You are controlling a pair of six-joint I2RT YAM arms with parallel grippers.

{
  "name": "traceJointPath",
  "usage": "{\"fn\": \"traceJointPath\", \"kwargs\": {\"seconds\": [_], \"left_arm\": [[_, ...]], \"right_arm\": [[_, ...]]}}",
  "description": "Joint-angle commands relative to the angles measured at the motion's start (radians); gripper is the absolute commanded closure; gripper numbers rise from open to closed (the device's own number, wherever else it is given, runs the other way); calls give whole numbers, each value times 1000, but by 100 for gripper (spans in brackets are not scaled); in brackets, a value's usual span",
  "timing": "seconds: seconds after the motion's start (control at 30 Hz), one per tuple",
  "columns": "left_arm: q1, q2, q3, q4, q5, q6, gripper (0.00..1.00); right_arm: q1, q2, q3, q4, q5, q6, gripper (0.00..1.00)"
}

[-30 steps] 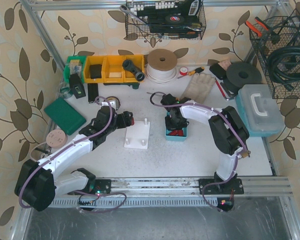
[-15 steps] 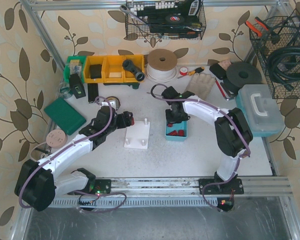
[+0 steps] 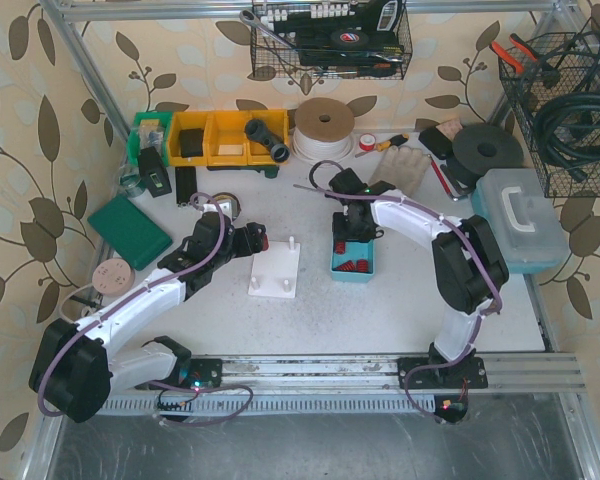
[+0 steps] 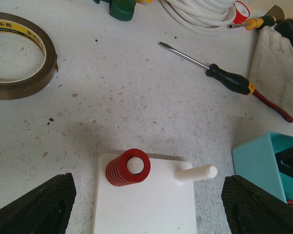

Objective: Install the large spring

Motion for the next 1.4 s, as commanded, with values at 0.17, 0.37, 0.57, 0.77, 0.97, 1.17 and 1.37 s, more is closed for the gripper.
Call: {"fn": "traceJointPath", "kwargs": {"seconds": [0.17,0.37,0.57,0.77,0.97,1.17,1.37], "left_arm": [[14,-4,32,15,10,22,15],[17,-4,29,18,12,22,16],[16,-4,29,18,13,22,15],[17,-5,30,17,11,22,16],[22,-5,30,16,25,22,16],[33,-3,47,1,77,31,17],[56,27,148,-20,315,29,19]], "right_arm": [[-11,92,-9,83,-61,84,57],[-17,128,-20,82,-36,107,56],[-19,136,-33,76,-14,104,58],[-22,151,-28,75,-2,98,65],[-34,141,-22,63,-1,85,84],[-32,19,-37,54,-45,80,100],[-33,-185,-97,173,-213,61,100]]}}
